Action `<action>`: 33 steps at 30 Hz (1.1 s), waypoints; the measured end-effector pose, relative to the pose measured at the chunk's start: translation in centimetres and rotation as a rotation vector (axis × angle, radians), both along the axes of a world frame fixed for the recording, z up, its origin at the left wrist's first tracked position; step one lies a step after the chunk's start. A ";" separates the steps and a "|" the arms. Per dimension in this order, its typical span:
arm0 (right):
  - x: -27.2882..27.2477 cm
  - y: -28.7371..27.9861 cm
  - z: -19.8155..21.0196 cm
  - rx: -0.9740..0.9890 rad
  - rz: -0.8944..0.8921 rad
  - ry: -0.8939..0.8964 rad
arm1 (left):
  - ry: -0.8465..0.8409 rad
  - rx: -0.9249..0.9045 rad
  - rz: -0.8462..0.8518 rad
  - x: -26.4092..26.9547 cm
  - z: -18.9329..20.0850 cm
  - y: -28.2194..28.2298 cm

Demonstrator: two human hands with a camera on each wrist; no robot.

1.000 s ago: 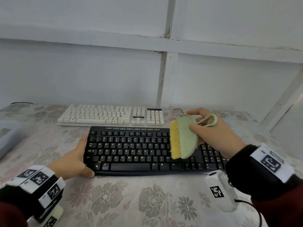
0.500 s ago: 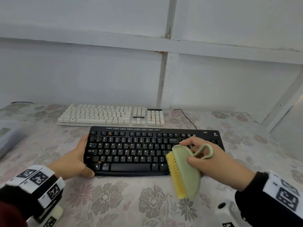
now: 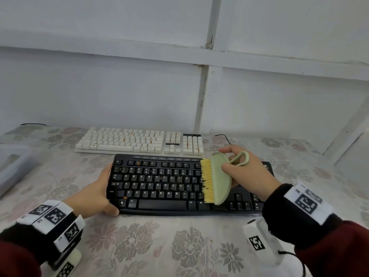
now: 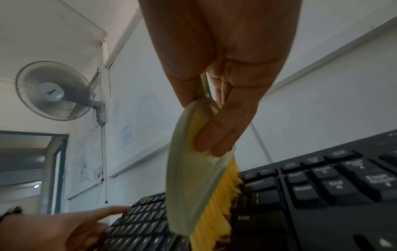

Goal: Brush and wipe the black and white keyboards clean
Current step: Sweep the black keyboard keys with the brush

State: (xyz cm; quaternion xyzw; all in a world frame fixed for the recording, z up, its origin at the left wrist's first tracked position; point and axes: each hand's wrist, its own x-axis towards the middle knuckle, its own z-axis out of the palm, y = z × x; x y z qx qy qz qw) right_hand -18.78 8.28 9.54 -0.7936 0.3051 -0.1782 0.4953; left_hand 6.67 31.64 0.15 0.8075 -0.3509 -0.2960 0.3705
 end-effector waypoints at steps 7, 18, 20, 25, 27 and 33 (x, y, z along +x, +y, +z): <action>-2.1 1.8 -1.6 0.003 0.089 0.084 | -0.026 -0.014 -0.003 -0.2 0.1 0.0; -1.1 -1.2 0.6 0.005 -0.074 -0.120 | -0.028 -0.005 -0.004 -0.4 0.3 0.0; -0.6 -1.5 0.4 0.020 -0.079 -0.117 | -0.022 0.006 0.001 -0.5 0.4 0.0; -1.1 -0.3 -1.1 0.079 0.004 -0.054 | -0.002 0.013 0.006 -0.4 0.4 0.0; -1.9 0.3 -1.7 0.085 0.034 -0.026 | 0.009 0.018 0.012 -0.3 0.3 0.0; -4.1 2.1 -1.5 0.120 0.208 0.125 | 0.017 0.021 0.028 -0.1 0.1 0.0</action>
